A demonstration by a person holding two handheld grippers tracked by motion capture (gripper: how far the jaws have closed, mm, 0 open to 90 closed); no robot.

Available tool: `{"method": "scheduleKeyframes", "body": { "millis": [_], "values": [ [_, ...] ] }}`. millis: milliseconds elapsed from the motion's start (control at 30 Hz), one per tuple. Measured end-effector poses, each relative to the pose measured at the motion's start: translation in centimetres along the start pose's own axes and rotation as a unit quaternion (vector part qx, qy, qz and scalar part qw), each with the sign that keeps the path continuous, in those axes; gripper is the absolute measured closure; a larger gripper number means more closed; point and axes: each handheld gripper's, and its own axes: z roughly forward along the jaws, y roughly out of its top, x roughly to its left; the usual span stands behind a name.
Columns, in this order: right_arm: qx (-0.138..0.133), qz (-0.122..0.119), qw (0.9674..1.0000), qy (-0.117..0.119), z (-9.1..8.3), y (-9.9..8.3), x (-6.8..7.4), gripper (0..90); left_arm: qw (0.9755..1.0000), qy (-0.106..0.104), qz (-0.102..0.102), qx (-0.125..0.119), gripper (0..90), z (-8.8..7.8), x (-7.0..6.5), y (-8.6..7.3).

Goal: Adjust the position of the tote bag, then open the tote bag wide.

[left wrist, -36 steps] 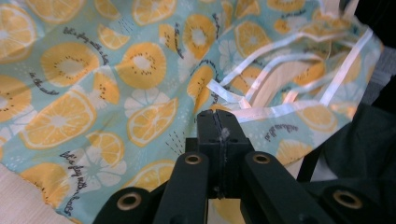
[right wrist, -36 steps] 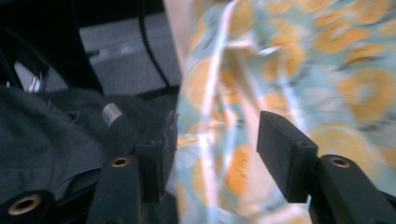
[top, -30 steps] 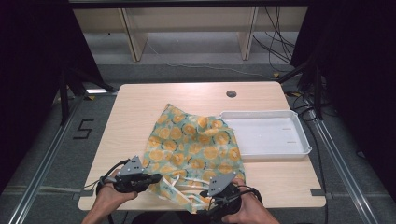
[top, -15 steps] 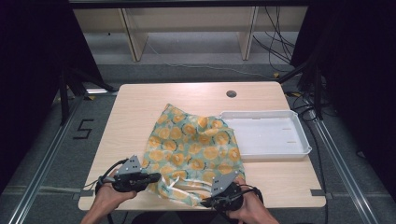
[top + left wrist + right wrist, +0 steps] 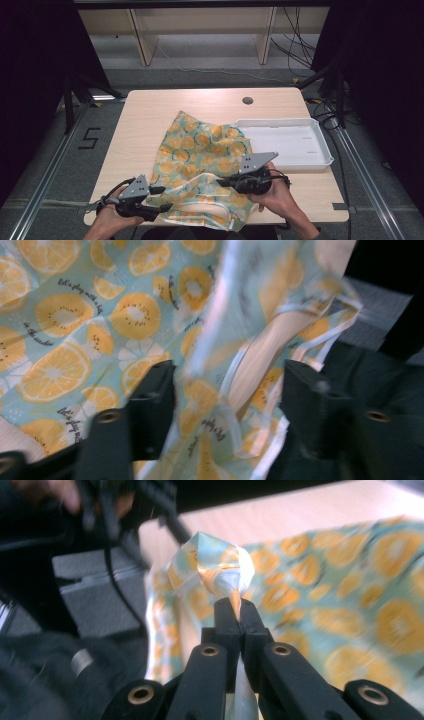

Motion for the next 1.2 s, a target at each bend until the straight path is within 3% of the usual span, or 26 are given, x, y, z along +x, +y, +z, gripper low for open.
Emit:
{"method": "scheduleKeyframes", "body": {
  "millis": [33,100,167,267,333,400,500,533,567,633,667,800,867,933,1033,1133,1167,1200],
  "values": [
    [-0.012,-0.001,0.9999,-0.002,0.0,0.3,-0.3,90.0,0.9997,0.011,0.013,0.015,34.4,0.4,0.1,-0.1],
    [-0.022,-0.002,0.9997,-0.007,-0.3,1.1,-0.8,90.0,0.9984,0.040,0.011,0.039,29.9,1.5,0.4,-0.2],
    [-0.030,-0.001,0.9995,-0.006,-0.5,1.7,-1.3,90.0,0.9980,0.049,0.003,0.040,30.6,2.6,1.0,-0.1],
    [-0.035,0.003,0.9993,-0.011,-0.6,2.2,-2.0,90.0,0.9988,0.037,-0.010,0.030,48.6,3.2,2.1,0.3],
    [-0.035,0.008,0.9993,-0.014,-0.5,2.3,-2.3,90.0,0.9991,0.032,0.007,0.025,70.3,3.1,2.4,0.6],
    [-0.038,0.011,0.9991,-0.018,-0.4,2.2,-2.8,90.0,0.9995,0.025,-0.003,0.017,88.7,2.9,2.3,0.9],
    [-0.029,0.014,0.9991,-0.026,-0.4,2.2,-3.6,90.0,0.9998,0.016,0.000,0.008,89.5,2.5,1.9,1.4],
    [-0.030,0.026,0.9986,-0.035,-0.4,2.1,-3.7,90.0,0.9999,0.015,0.000,0.002,89.5,2.2,1.8,1.6],
    [-0.032,0.019,0.9987,-0.035,-0.4,2.1,-4.1,90.0,0.9999,0.007,0.006,-0.010,89.5,1.8,1.9,2.0],
    [-0.028,0.021,0.9984,-0.045,-0.5,2.0,-4.8,90.0,0.9995,-0.006,-0.004,-0.032,89.5,1.1,1.9,2.7],
    [-0.026,0.035,0.9978,-0.050,-0.4,1.9,-5.1,90.0,0.9993,-0.007,-0.010,-0.037,89.5,0.8,1.9,3.0],
    [-0.026,0.039,0.9963,-0.072,-0.1,1.6,-6.8,90.0,0.9972,-0.019,-0.019,-0.070,89.5,-0.2,2.5,4.8],
    [-0.010,0.055,0.9953,-0.079,0.2,1.5,-7.3,90.0,0.9960,-0.025,-0.017,-0.084,89.5,-0.4,3.1,5.6],
    [-0.006,0.054,0.9945,-0.089,1.0,1.3,-8.2,90.0,0.9952,-0.030,-0.025,-0.090,89.5,-0.4,3.6,6.3],
    [0.020,0.064,0.9934,-0.093,2.2,0.9,-9.5,89.9,0.9914,-0.046,-0.057,-0.109,89.4,-0.1,4.6,7.3],
    [0.053,0.064,0.9921,-0.095,3.3,0.5,-10.1,83.0,0.9910,-0.038,-0.073,-0.105,89.4,0.5,5.6,8.0],
    [0.062,0.072,0.9903,-0.101,3.2,0.4,-10.0,78.3,0.9900,-0.036,-0.085,-0.107,89.4,0.8,5.9,8.2],
    [0.056,0.073,0.9897,-0.110,3.1,0.3,-10.0,68.0,0.9896,-0.039,-0.089,-0.107,89.4,1.0,6.2,8.2]
  ]
}}
